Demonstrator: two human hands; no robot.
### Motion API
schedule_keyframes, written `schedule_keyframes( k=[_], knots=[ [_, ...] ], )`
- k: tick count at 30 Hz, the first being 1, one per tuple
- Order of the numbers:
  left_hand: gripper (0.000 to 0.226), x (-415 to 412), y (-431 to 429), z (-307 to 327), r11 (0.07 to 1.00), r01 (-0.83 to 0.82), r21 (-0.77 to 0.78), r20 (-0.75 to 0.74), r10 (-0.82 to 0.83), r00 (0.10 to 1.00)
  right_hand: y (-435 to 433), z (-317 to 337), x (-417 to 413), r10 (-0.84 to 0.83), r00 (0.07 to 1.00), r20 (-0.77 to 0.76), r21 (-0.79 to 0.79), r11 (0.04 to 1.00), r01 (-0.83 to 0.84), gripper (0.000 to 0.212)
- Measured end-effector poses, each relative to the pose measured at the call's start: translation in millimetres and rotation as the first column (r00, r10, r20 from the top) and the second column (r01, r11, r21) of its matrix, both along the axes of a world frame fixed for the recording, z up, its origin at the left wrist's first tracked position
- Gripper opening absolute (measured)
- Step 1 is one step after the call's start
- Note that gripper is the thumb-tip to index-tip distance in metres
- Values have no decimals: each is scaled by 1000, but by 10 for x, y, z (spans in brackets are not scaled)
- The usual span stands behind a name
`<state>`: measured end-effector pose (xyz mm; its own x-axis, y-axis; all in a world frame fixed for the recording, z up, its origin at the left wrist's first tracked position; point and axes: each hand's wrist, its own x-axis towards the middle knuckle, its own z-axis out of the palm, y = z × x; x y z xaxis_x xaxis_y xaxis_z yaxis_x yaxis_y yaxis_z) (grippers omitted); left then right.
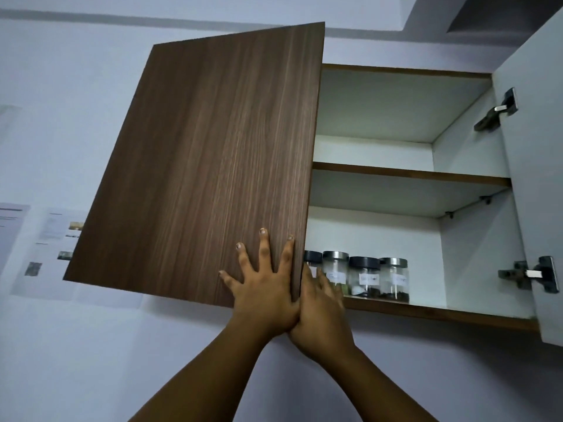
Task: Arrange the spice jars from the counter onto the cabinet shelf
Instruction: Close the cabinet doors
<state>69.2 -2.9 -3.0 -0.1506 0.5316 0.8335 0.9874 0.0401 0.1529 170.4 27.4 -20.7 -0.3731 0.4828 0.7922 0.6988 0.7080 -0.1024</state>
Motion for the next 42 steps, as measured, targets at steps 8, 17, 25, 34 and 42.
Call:
schedule_keyframes(
  k=[8, 17, 25, 34, 42],
  knots=[
    [85, 35, 515, 34, 993, -76, 86, -38, 80, 996, 408, 108, 38, -173, 984, 46, 61, 984, 170, 95],
    [76, -83, 939, -106, 976, -101, 191, -138, 129, 982, 898, -90, -109, -288, 958, -1, 143, 948, 285, 93],
    [77, -174, 1067, -102, 985, -69, 159, -143, 92, 985, 947, -34, -109, -231, 972, 34, 77, 971, 228, 82],
    [78, -200, 597, -162, 983, -10, -184, -186, -25, 982, 690, 46, 36, -229, 968, 99, -188, 951, 244, 69],
    [93, -354, 53, -354, 947, 260, -187, -148, -289, 946, 116, -176, -109, -187, 963, 193, -230, 946, 229, 94]
  ],
)
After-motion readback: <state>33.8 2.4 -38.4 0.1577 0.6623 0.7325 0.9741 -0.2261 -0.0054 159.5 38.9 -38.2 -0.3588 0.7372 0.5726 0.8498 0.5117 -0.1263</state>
